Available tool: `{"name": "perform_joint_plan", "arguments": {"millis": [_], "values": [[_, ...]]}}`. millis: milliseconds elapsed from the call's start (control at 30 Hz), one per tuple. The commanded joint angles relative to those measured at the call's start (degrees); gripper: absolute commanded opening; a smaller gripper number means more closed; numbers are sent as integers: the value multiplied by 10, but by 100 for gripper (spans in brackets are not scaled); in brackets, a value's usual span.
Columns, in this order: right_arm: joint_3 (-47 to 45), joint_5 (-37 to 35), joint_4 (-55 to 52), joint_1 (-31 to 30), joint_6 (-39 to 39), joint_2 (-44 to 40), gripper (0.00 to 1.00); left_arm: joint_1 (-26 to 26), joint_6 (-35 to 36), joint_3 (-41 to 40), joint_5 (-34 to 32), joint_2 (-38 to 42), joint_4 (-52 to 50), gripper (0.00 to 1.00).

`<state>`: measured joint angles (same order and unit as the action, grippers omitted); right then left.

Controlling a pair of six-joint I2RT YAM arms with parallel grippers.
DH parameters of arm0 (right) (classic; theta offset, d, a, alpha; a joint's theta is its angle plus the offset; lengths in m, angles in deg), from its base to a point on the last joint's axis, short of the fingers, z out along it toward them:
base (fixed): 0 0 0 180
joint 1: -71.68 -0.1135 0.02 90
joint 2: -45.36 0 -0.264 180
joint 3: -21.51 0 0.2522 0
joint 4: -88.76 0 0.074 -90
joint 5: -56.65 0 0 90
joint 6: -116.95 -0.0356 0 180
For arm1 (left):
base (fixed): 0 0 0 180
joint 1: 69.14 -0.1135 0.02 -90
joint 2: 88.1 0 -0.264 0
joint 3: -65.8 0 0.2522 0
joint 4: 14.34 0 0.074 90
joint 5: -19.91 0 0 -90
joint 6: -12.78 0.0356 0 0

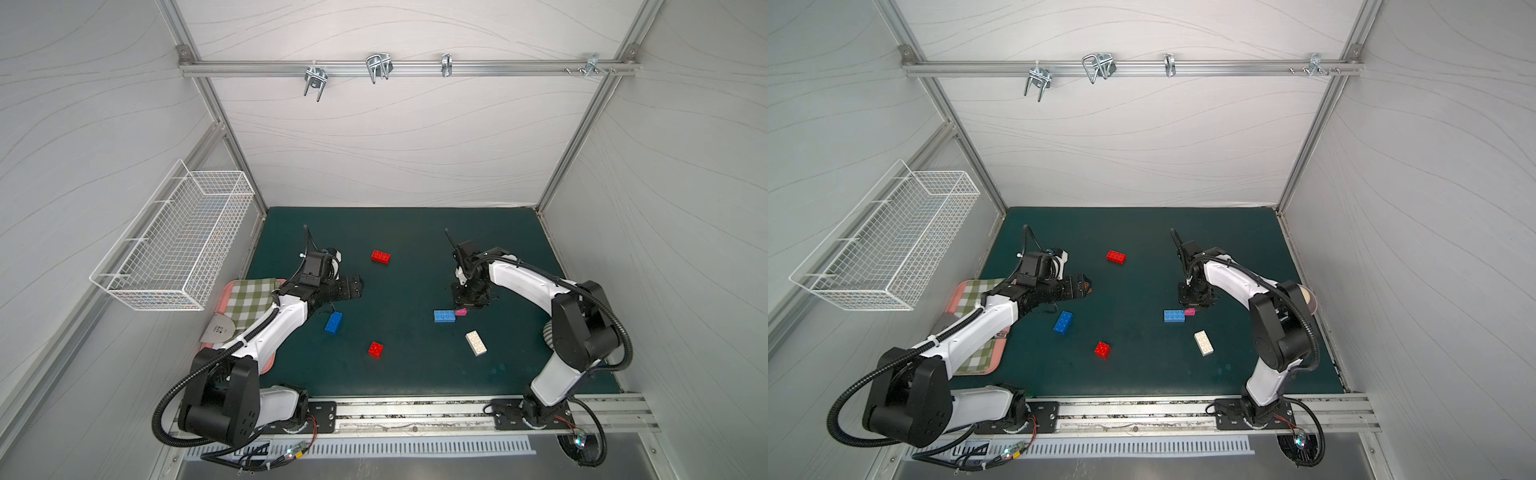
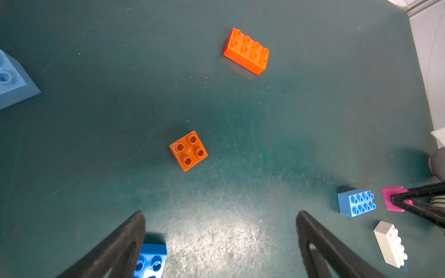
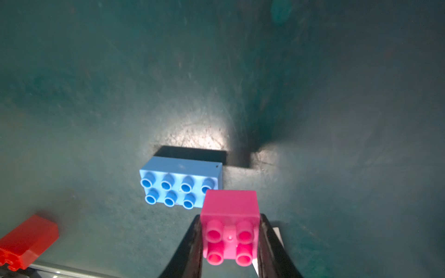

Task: Assemble a carrot with lego
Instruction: Assemble the lego brick with the lego brick.

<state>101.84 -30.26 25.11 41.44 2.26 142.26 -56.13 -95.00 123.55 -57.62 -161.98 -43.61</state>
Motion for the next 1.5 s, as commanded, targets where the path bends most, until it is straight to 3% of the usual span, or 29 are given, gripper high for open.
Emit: {"name": "perform_joint_plan", "arguments": {"millis": [0,433,1200,1467], "values": [[-12,-2,-2,-17,-31,-23,10,3,4,7,6,-6,21,98],[-5,-55,12,-28,-32,-2,11,4,5,7,2,-6,18,98],[-18,-37,22,-31,-14,23,10,9,5,7,-7,0,13,98],[-15,-71,-2,-43,-19,35,9,12,3,6,-9,0,12,98]]}}
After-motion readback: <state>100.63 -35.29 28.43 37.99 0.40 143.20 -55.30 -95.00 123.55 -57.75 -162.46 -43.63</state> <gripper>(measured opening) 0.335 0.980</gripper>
